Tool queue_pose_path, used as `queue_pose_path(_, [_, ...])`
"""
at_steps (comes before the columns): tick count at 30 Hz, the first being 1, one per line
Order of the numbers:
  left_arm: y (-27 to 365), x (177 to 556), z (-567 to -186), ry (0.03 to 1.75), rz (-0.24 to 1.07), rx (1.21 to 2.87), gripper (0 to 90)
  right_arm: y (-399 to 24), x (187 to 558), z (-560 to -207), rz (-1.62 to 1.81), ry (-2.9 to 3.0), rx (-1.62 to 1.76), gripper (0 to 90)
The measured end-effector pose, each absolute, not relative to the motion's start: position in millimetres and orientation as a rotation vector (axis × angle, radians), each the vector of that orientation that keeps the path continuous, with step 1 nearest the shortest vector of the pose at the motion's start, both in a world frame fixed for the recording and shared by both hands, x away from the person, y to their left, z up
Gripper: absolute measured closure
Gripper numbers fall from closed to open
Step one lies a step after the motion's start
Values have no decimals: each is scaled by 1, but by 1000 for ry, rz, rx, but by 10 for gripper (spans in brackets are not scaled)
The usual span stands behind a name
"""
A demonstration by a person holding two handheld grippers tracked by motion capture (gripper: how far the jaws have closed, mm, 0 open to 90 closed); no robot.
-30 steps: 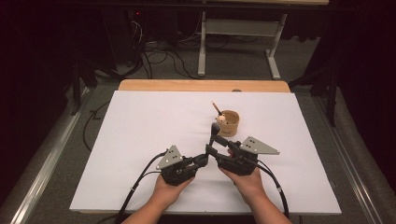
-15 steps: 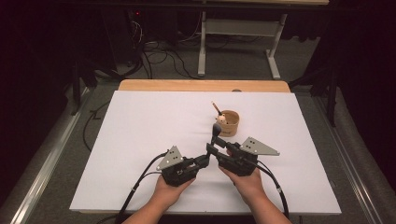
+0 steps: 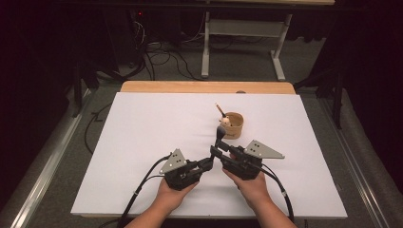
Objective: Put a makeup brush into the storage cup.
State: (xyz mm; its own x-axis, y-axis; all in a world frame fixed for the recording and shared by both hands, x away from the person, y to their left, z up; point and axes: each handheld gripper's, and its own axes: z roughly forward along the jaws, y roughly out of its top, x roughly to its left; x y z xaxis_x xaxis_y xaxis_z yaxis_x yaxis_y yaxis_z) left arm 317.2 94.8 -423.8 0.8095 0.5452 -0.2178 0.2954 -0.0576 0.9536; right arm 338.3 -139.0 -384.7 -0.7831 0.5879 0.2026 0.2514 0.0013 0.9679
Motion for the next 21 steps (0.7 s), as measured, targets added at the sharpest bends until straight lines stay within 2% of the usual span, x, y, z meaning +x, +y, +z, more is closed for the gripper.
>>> queue_pose_path(9, [94, 317, -424, 669, 231, 1656, 793, -138, 338, -386, 1865, 2024, 881, 744])
queue_pose_path(21, [95, 317, -424, 667, 232, 1664, 793, -139, 339, -386, 1884, 2031, 891, 761])
